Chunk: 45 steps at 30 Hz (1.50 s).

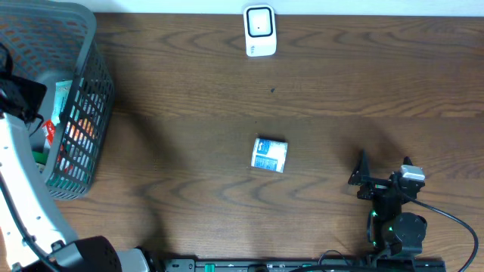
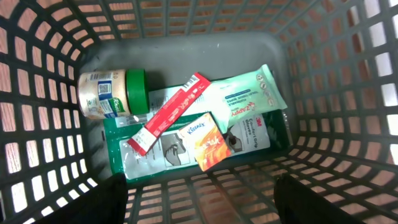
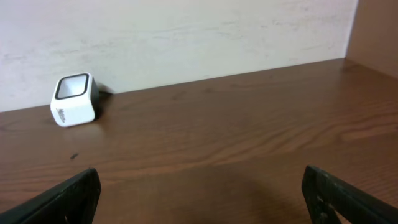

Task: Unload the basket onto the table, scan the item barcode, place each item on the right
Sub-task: 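Move the left gripper back over the grey basket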

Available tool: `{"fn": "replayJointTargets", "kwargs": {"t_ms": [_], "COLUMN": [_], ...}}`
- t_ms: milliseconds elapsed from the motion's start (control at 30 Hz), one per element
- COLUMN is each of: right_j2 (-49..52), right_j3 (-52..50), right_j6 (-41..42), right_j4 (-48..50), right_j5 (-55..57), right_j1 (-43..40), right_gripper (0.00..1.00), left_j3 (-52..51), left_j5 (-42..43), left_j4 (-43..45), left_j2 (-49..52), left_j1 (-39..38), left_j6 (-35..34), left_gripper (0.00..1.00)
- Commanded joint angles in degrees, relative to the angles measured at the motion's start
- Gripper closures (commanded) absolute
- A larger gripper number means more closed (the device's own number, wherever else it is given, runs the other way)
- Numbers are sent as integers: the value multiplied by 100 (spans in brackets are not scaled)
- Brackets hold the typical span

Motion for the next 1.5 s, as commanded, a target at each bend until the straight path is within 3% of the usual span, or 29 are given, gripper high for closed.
{"fn": "replayJointTargets", "kwargs": {"t_ms": [0, 400, 767, 1467], "right_j2": [-2, -2, -4, -2], "right_j3": [-4, -4, -4, -4], "right_j6": [-83, -83, -83, -83], "right_j4": [-20, -20, -20, -20], "right_j5": [17, 17, 15, 15], "right_j1": [20, 20, 20, 31], "right_gripper": [1, 1, 1, 1], "left_j3": [-28, -28, -28, -28], "left_j5": [7, -118, -1008, -1163], "left_j4": [46, 798, 1237, 1270], "left_j2": [17, 17, 20, 24], "left_j1": [-7, -7, 50, 155], "left_j6": [-76, -76, -79, -76], "left_gripper": [25, 24, 24, 24]}}
